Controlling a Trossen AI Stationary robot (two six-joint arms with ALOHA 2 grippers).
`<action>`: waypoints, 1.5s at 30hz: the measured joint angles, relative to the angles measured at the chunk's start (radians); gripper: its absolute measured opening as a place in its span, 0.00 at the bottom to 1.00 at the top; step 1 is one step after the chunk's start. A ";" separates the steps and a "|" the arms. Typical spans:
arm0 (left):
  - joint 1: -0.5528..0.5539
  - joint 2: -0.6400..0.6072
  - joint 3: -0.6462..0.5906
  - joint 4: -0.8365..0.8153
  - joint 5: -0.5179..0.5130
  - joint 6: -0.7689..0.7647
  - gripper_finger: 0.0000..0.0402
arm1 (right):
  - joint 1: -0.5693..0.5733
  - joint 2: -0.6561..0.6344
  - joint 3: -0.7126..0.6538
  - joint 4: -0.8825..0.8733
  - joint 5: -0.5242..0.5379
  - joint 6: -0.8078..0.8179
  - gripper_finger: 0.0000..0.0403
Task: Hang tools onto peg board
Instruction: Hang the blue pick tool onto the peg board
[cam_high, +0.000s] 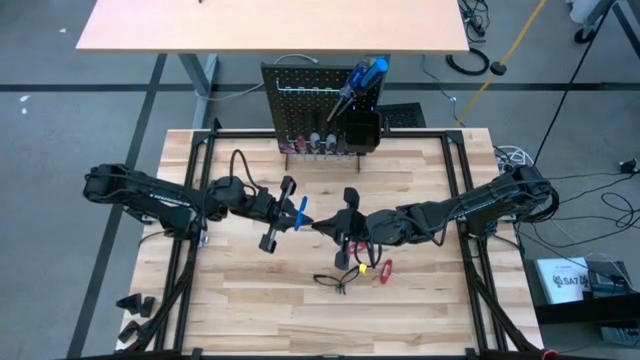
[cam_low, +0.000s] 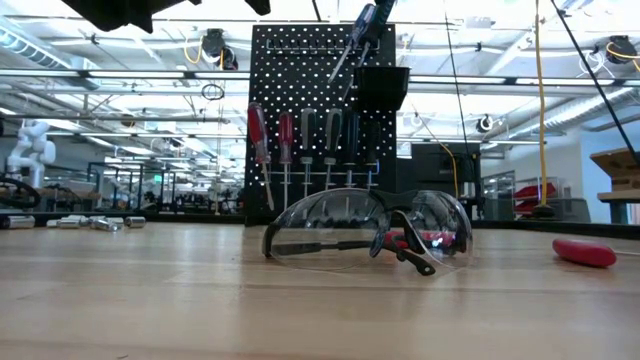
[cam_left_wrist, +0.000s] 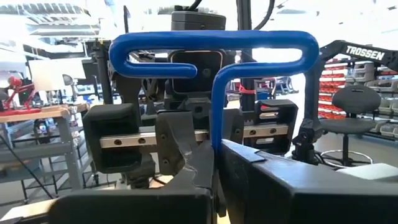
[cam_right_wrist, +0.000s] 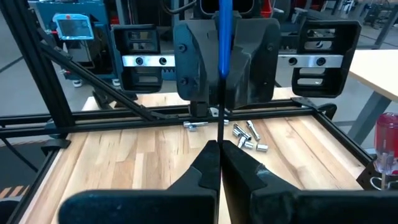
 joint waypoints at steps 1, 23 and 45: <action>0.000 0.000 0.000 -0.003 0.000 0.000 0.03 | 0.000 0.000 0.000 -0.003 0.000 0.000 0.00; 0.011 -0.145 0.072 -0.256 -0.752 -0.018 0.01 | -0.009 -0.303 -0.061 -0.878 0.219 0.085 0.27; 0.291 0.376 0.921 -0.971 -0.849 -0.080 0.00 | -0.151 -0.593 -0.289 -0.892 0.178 0.147 0.27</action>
